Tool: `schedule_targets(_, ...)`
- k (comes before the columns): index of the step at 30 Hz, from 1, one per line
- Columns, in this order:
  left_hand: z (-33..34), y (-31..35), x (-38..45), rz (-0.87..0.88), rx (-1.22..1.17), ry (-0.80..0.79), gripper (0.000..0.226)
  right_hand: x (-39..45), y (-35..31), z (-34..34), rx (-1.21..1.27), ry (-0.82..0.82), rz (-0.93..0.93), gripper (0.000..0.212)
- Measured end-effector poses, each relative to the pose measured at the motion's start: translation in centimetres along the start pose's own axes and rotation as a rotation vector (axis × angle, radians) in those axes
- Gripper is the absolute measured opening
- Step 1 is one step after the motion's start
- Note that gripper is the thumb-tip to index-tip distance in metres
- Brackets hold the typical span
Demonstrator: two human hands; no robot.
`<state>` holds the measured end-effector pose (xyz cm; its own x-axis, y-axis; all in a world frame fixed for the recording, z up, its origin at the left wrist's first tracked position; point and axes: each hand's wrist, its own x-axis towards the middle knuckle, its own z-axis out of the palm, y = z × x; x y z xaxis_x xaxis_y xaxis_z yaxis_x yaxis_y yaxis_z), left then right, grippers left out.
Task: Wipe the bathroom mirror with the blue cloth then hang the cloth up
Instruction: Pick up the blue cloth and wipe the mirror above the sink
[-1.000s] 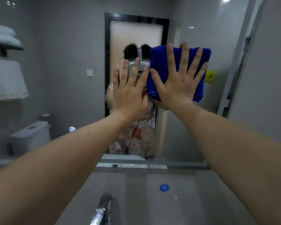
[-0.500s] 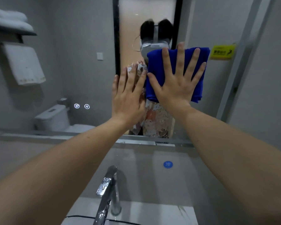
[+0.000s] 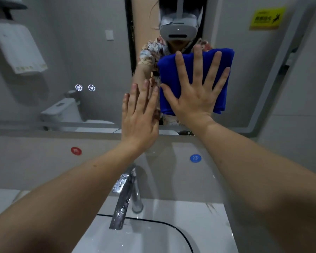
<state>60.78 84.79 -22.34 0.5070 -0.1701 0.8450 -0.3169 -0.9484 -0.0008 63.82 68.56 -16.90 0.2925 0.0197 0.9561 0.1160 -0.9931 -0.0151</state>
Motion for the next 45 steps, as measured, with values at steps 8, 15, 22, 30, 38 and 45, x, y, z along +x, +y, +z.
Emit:
schedule_targets(8,1.7,-0.2,-3.5,-0.005,-0.031,0.008,0.078,-3.2,-0.2,1.0,-0.005,0.004,-0.005,0.075)
schedule_targets(15,2.6,-0.1,-5.5,-0.009,-0.102,0.067,0.064,-8.4,0.5,2.3,-0.003,-0.068,-0.073,0.074)
schedule_targets(22,3.8,1.8,-7.3,-0.009,-0.167,0.044,0.055,-12.3,2.3,2.5,0.017,-0.166,-0.167,0.074)
schedule_targets(30,4.2,2.9,-7.3,0.031,-0.135,0.045,0.054,-13.8,4.5,2.1,0.021,-0.173,-0.179,0.070)
schedule_targets(38,4.6,5.0,-6.2,0.043,-0.193,0.104,0.050,-14.5,8.0,2.2,-0.012,-0.169,-0.202,0.071)
schedule_targets(45,5.0,7.4,-4.5,0.097,-0.146,0.128,0.064,-14.7,11.6,1.7,-0.010,-0.149,-0.206,0.080)
